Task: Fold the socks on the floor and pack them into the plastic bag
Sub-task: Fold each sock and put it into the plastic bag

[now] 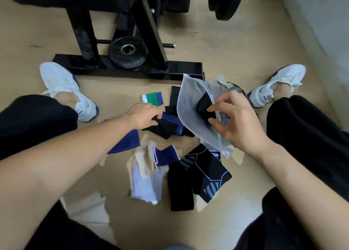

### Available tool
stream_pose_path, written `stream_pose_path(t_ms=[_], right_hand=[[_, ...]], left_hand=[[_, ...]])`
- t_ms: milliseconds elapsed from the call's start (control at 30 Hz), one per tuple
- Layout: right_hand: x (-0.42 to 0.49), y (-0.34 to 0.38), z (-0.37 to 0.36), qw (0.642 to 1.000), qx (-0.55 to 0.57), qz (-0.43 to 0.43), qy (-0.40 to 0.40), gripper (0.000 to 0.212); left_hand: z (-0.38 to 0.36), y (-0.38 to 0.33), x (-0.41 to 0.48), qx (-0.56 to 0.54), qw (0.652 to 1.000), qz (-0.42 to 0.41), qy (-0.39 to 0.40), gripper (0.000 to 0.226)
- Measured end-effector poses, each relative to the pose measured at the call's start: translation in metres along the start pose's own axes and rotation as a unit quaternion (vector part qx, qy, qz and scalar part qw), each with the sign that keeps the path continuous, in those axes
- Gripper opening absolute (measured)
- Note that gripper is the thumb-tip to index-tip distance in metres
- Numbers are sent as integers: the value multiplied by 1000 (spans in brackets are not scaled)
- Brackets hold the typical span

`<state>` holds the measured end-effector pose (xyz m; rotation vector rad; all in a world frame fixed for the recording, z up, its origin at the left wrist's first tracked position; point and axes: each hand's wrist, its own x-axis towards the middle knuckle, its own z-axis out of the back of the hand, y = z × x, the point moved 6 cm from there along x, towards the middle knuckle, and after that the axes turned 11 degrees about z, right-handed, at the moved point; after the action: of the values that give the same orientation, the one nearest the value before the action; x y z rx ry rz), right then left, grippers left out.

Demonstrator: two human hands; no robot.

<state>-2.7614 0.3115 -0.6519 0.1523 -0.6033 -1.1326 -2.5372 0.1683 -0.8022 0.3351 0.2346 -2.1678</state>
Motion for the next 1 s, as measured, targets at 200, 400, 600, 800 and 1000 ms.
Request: stream_pose_path(t_ms=[200,400,600,800,1000], right_hand=[[-1,30,-28,986,147,-36,66,49],[-2,52,-42,972,211,-45,97,52],[-5,47,-26,909,402,-114,14,8],[-3,11,6,913,376,-149,-59,9],[-8,-20,39,902,346,-215,-146,13]], left_hand=[[63,-13,-63,-138,990,-37,19,7],[114,-48,-128,-294,952,-80,10,14],[114,-58,-141,-416,907,-56,11,24],[93,-56,-129,-420,906,-20,56,47],[79,-49,-120,-457,885,29,82,16]])
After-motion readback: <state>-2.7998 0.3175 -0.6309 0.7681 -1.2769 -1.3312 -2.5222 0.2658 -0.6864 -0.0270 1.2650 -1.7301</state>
